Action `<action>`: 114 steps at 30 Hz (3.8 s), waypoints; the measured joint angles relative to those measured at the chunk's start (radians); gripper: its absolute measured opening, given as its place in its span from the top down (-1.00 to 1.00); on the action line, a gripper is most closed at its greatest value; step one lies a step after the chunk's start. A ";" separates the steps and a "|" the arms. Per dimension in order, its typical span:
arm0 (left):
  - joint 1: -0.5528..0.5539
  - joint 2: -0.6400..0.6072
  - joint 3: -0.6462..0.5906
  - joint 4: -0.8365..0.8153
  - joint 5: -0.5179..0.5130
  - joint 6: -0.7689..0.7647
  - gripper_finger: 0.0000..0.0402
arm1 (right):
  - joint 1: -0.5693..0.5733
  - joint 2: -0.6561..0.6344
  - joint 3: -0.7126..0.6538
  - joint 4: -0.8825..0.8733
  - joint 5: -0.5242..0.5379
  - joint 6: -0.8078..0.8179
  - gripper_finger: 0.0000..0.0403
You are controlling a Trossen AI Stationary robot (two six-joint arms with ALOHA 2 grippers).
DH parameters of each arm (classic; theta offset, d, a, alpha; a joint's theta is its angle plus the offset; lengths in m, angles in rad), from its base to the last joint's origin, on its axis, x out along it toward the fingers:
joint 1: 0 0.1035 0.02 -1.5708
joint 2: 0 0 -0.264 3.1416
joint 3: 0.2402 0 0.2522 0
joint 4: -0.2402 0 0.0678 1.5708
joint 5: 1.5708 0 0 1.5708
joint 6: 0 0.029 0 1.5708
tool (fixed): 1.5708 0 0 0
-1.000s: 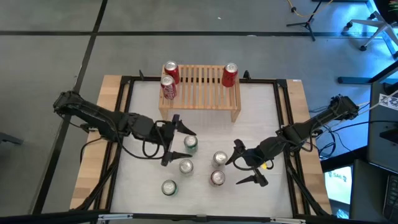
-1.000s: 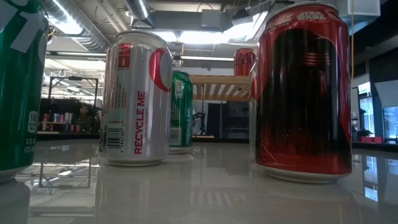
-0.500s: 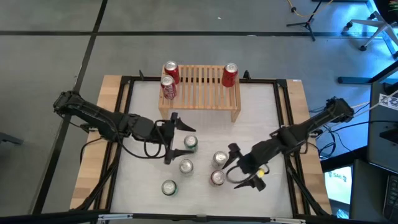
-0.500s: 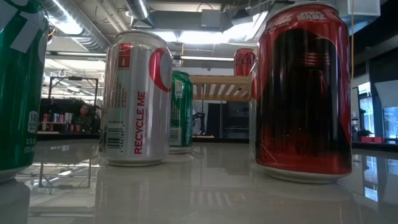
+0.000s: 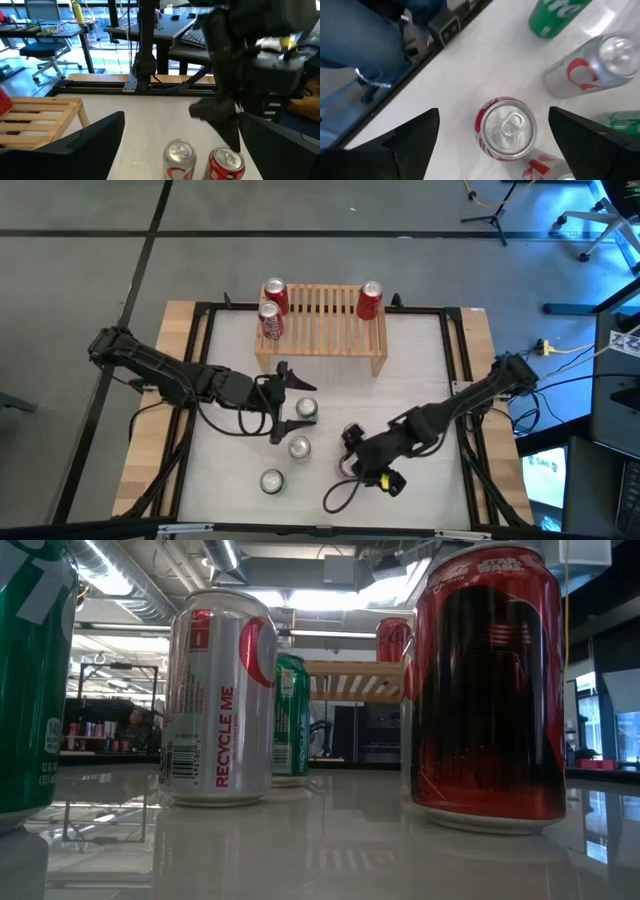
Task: Place canned beverage on shelf
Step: Put the red white soda can on the shelf
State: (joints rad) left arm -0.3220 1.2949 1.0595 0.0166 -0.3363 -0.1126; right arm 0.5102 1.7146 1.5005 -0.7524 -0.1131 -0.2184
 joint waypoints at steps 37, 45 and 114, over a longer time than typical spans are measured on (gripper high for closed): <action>-0.102 0.056 -0.161 0.134 -0.149 -0.050 -0.90 | 0.000 0.136 0.009 -0.034 0.079 0.029 -0.43; -0.105 0.056 -0.340 0.338 -0.151 -0.107 -0.90 | 0.000 0.132 0.012 -0.032 0.072 0.065 -0.20; -0.105 0.056 -0.369 0.360 -0.149 -0.121 -0.90 | -0.020 0.136 0.007 0.045 0.075 0.536 -0.48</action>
State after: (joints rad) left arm -0.4268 1.3510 0.6907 0.3771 -0.4854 -0.2333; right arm 0.4904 1.8504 1.5078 -0.7075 -0.0379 0.3171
